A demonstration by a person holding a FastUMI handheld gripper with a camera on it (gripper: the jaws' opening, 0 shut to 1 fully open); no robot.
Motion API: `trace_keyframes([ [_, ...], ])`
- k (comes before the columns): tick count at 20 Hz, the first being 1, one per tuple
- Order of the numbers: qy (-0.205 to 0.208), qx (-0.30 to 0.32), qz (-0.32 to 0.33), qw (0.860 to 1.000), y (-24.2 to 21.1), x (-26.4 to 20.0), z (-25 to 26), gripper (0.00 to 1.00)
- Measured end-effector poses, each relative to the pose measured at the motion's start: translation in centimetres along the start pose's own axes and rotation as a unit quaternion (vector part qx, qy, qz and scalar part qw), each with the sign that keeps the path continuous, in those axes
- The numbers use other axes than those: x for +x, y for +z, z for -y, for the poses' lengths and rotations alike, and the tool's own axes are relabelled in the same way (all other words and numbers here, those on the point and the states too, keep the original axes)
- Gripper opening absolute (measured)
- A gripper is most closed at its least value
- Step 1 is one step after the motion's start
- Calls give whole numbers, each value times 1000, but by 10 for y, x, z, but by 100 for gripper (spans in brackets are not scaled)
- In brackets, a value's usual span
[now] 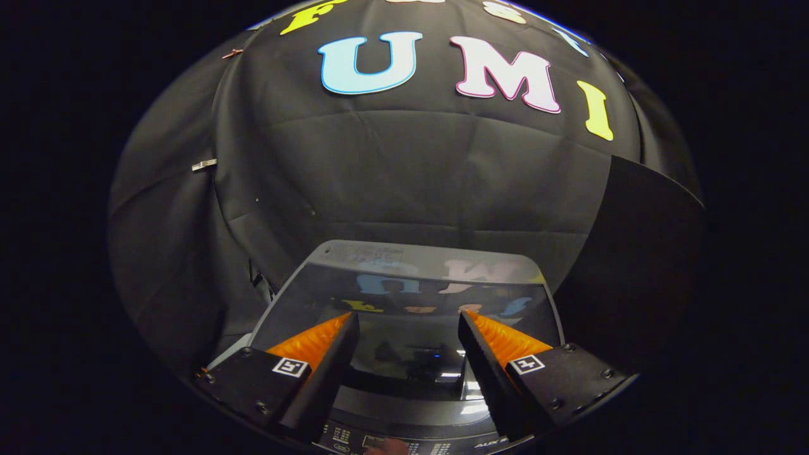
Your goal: Put the clothes into the washing machine and then close the washing machine lid.
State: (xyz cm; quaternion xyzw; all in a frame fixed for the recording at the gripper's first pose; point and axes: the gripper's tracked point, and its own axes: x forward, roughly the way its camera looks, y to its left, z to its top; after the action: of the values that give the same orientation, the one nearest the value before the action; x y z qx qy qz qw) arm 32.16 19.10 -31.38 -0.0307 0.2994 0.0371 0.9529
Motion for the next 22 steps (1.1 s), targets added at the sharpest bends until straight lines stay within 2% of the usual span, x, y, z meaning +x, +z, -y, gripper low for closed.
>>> trace_keyframes([
  [6,-5,3,34,999,12,-25,4,99],
  [15,-11,-2,134,991,68,-125,36,100],
  [22,-25,4,194,981,99,-201,82,99],
])
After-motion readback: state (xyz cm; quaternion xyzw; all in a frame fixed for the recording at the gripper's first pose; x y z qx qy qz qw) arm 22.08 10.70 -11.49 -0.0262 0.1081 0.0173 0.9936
